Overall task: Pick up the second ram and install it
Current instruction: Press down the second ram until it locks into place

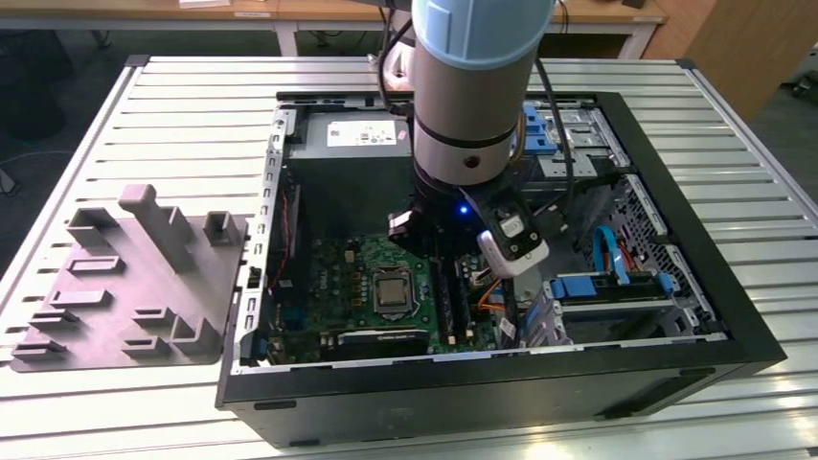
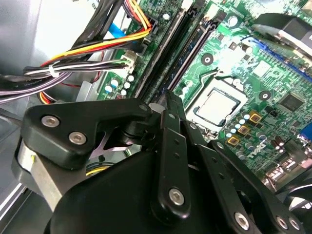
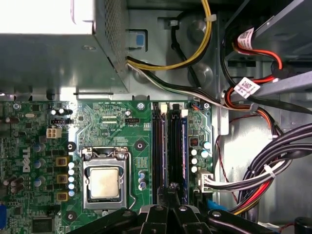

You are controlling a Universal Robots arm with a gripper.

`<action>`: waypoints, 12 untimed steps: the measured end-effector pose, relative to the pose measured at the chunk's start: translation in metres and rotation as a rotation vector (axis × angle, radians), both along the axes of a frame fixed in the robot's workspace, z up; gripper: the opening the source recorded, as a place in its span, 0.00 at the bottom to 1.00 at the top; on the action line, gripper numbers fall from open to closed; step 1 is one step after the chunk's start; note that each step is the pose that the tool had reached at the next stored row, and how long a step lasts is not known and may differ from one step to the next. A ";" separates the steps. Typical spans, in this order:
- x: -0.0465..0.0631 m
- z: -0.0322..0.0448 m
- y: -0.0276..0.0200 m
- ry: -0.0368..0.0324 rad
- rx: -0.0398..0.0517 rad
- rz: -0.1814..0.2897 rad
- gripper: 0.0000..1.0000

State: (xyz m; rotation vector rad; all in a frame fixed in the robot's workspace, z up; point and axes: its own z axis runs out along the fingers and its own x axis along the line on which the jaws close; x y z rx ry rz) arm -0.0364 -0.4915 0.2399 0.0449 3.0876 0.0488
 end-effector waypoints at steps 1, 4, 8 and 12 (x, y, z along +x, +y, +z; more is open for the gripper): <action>0.000 0.0000 0.0004 0.0000 0.0026 0.000 0.10; 0.000 -0.0001 0.0013 -0.0001 0.0167 0.000 0.10; 0.000 0.0000 0.0015 0.0000 0.0231 0.000 0.10; 0.000 -0.0001 0.0020 0.0000 0.0259 0.000 0.10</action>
